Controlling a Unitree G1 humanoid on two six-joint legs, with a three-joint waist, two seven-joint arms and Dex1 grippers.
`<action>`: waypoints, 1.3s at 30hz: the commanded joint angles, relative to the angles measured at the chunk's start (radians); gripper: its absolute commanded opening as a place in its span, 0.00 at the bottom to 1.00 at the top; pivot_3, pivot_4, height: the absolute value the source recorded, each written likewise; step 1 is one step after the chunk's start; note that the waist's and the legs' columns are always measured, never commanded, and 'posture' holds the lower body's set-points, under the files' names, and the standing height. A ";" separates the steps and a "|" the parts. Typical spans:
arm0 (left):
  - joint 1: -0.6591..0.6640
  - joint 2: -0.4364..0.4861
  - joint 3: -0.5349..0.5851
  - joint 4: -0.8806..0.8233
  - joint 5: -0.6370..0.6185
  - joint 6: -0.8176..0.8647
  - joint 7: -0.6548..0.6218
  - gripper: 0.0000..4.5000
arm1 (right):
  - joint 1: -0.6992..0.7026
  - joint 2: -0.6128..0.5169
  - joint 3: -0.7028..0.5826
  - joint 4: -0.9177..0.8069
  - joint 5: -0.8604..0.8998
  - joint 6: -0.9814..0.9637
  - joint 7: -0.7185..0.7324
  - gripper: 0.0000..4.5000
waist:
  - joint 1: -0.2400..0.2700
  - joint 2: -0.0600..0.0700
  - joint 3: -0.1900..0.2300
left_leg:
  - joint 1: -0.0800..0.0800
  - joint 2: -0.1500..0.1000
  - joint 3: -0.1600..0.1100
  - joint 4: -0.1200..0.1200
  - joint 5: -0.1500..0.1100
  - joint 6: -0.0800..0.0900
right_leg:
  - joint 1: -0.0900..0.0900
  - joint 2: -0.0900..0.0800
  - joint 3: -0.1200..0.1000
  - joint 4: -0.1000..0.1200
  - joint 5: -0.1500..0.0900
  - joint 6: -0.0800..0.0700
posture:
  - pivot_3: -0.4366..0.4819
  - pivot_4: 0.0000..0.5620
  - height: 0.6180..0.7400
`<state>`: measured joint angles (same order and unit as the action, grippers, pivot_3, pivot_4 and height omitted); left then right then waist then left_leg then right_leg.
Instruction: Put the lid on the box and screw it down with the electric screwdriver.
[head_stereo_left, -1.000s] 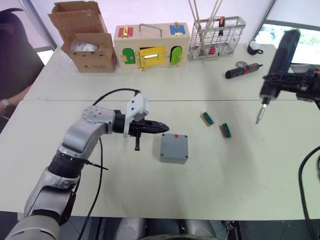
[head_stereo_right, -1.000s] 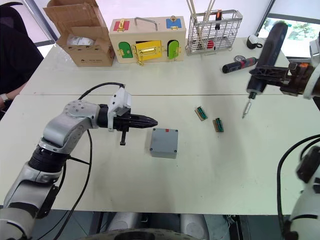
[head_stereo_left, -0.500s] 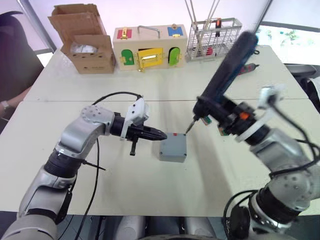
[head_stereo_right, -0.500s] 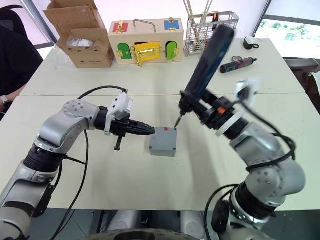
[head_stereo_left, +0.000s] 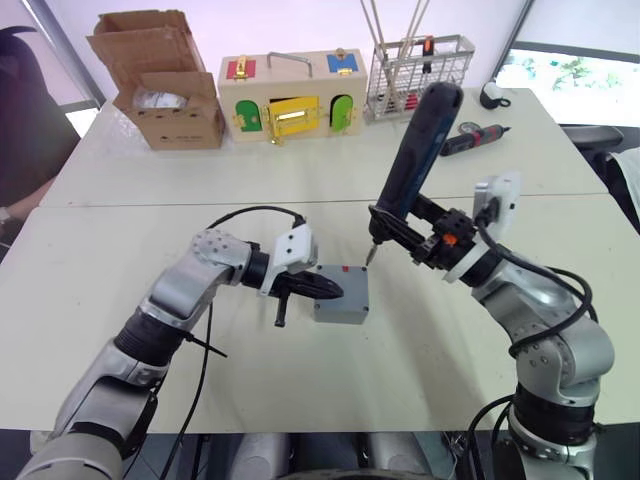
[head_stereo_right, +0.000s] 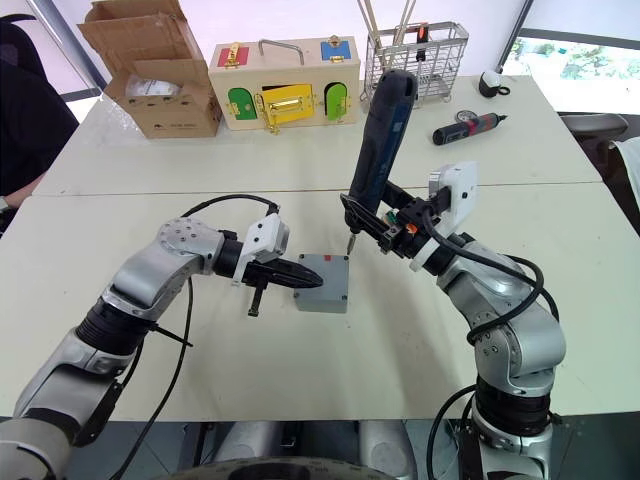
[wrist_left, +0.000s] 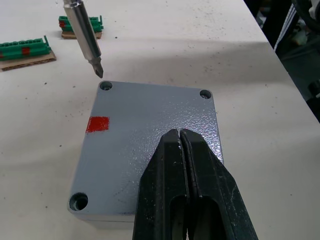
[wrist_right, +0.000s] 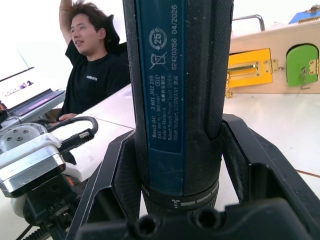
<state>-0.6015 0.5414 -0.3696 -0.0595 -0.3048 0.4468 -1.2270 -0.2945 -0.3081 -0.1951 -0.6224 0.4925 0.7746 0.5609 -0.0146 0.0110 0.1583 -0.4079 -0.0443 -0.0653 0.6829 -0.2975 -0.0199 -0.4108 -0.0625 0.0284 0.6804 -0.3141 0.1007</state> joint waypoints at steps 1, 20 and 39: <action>0.002 -0.004 -0.005 0.013 0.036 -0.031 0.012 0.00 | 0.004 -0.016 0.021 -0.020 0.001 -0.070 -0.009 0.44 | 0.000 0.000 0.000 | 0.000 0.000 0.000 0.000 0.000 0.000 | 0.000 0.000 0.000 0.000 0.000 0.000 | 0.48 0.27 1.00; -0.003 -0.014 -0.010 0.024 0.056 -0.046 0.005 0.00 | -0.016 -0.059 0.008 -0.032 0.086 -0.068 -0.075 0.44 | 0.000 0.000 0.000 | 0.000 0.000 0.000 0.000 0.000 0.000 | 0.000 0.000 0.000 0.000 0.000 0.000 | 0.48 0.27 1.00; -0.006 -0.028 -0.008 0.058 0.068 -0.075 0.006 0.00 | -0.010 -0.118 0.037 -0.043 0.150 -0.056 -0.107 0.44 | 0.001 0.000 0.000 | 0.000 0.000 0.000 0.000 -0.002 0.004 | 0.001 0.000 0.000 -0.001 0.000 0.000 | 0.48 0.27 1.00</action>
<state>-0.6091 0.5069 -0.3712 -0.0160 -0.2609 0.3651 -1.2217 -0.2831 -0.4152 -0.1456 -0.6061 0.6140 0.7375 0.4555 -0.0134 0.0107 0.1581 -0.4076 -0.0443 -0.0658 0.6831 -0.2998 -0.0157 -0.4099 -0.0626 0.0280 0.6799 -0.3141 0.1008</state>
